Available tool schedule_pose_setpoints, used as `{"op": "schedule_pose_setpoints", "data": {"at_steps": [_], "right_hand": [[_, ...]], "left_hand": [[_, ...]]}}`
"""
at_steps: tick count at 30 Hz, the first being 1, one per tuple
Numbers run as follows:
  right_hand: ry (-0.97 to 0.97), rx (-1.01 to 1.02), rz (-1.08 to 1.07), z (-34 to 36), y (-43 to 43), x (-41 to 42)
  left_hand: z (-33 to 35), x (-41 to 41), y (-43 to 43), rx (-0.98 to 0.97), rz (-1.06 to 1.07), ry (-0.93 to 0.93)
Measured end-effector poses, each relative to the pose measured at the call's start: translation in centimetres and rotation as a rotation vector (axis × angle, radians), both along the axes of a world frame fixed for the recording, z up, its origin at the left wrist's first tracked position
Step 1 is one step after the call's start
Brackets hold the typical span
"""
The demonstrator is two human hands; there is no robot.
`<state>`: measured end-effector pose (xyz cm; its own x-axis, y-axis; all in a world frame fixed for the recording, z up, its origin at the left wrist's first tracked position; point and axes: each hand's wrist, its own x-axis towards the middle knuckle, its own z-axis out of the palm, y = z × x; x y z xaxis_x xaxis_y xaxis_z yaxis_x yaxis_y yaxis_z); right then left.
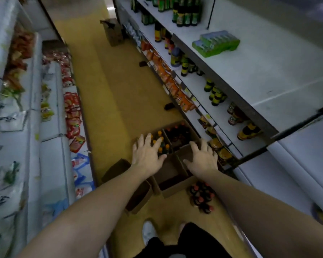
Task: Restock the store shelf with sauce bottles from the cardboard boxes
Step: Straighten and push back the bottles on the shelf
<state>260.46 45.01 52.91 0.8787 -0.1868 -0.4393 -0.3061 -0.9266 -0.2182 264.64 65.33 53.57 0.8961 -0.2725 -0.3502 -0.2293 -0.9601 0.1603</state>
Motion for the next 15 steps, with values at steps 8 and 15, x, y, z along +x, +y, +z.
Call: {"op": "schedule_pose_setpoints", "data": {"at_steps": [8, 15], "right_hand": [[0.049, 0.042, -0.064, -2.5, -1.9, 7.7], [0.093, 0.127, -0.128, -4.2, -6.0, 14.6]], "left_hand": [[-0.9, 8.8, -1.3, 0.009, -0.018, 0.009], [-1.6, 16.0, -5.6, 0.014, -0.027, 0.028]]}}
